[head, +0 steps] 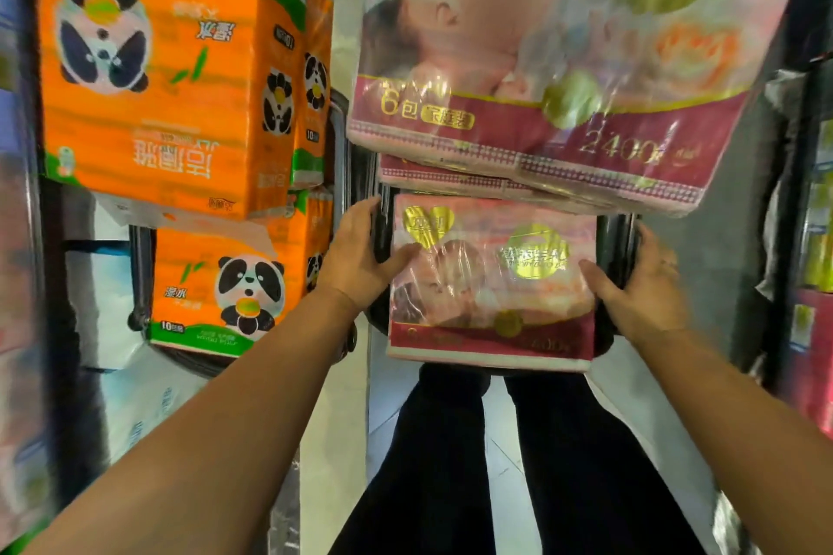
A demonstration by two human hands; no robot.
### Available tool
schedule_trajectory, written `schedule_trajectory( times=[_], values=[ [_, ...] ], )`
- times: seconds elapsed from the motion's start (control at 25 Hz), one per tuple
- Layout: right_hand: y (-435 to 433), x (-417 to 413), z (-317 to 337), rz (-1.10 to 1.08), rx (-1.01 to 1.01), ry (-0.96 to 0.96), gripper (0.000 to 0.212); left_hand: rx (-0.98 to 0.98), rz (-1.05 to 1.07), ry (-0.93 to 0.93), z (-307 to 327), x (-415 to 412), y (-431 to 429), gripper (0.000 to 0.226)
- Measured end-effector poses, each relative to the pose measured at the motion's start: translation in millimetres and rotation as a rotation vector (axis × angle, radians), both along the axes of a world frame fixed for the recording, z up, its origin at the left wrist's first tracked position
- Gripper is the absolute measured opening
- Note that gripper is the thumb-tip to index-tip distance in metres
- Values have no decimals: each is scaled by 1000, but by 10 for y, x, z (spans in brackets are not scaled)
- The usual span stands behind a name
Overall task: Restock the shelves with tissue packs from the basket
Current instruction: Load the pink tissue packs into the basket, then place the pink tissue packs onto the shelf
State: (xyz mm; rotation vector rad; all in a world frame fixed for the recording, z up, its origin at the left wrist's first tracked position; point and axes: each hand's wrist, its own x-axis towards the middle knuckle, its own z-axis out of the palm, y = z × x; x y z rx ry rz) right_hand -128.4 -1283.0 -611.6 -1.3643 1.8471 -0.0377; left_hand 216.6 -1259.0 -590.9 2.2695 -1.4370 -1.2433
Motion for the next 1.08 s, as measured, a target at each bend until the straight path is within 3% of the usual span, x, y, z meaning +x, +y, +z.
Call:
schedule_trajectory(
  times=[0.16,0.24,0.36,0.56,0.84,1.08],
  values=[
    [29,209,572,104,11,87,88,-23,-58,4,599,-184,65,84],
    [73,330,909,66,-8,73,85,-9,-90,10,908,-258,111,89],
    [116,463,1430,26,-76,37,76,-6,-123,33,1308,-317,183,74],
    [82,555,2145,-157,-166,-54,78,-150,-139,53,1923,-399,-3,68],
    [-427,466,2497,-131,-177,-94,89,-291,-160,-133,2366,-486,-711,70],
    [-1234,451,2436,-238,-70,-273,93,-192,-144,-199,2407,-647,-1366,94]
  ],
)
